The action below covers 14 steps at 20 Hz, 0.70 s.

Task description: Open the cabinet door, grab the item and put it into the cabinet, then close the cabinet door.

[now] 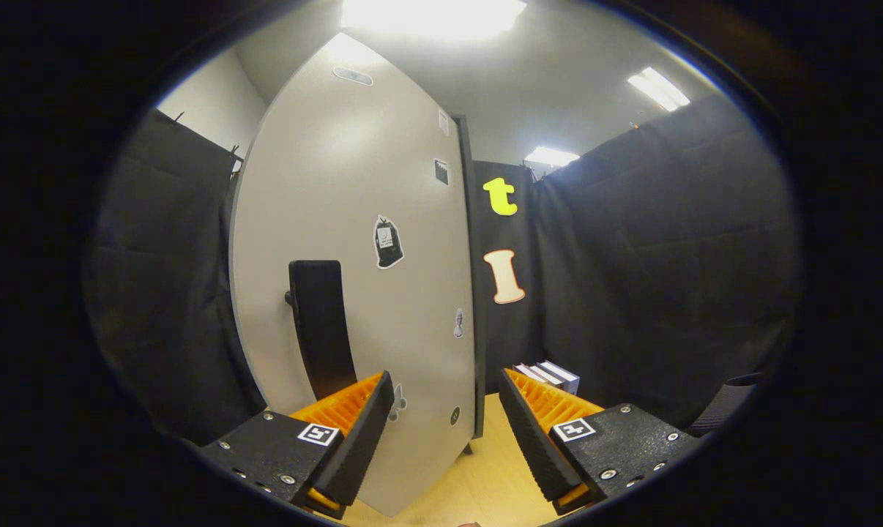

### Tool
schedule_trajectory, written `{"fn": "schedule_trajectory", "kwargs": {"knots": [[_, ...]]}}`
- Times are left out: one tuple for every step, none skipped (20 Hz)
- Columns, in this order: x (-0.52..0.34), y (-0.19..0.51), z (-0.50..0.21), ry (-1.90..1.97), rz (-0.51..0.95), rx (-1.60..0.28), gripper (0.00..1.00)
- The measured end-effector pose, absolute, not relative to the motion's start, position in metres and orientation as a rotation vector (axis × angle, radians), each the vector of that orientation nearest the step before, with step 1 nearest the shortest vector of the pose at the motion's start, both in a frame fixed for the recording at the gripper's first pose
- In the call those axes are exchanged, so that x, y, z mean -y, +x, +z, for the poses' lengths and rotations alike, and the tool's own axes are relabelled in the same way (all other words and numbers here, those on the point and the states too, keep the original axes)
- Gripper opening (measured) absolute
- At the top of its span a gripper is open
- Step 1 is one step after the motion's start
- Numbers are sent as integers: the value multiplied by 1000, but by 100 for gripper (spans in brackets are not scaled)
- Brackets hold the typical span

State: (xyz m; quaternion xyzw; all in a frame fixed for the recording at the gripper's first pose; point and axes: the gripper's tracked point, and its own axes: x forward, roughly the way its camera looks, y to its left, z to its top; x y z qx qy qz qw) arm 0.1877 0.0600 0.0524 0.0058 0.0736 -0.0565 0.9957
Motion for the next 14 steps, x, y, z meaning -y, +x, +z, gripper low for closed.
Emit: {"fn": "schedule_trajectory", "kwargs": {"knots": [[-69, 192, 51, 16, -96, -148, 90], [-77, 196, 50, 17, -83, -150, 91], [-81, 201, 49, 17, -72, -150, 92], [-86, 204, 48, 17, -61, -148, 92], [-92, 209, 46, 17, -47, -149, 92], [-94, 217, 44, 14, -38, -150, 92], [-93, 221, 42, 8, -29, -153, 92], [-93, 226, 40, 2, -18, -157, 92], [-97, 231, 41, -3, -7, -159, 93], [-98, 234, 42, -8, 1, -159, 93], [-100, 236, 40, -11, 9, -156, 93], [-100, 239, 39, -14, 15, -154, 93], [-97, 241, 37, -18, 20, -154, 93], [-93, 245, 34, -21, 21, -157, 93]]}}
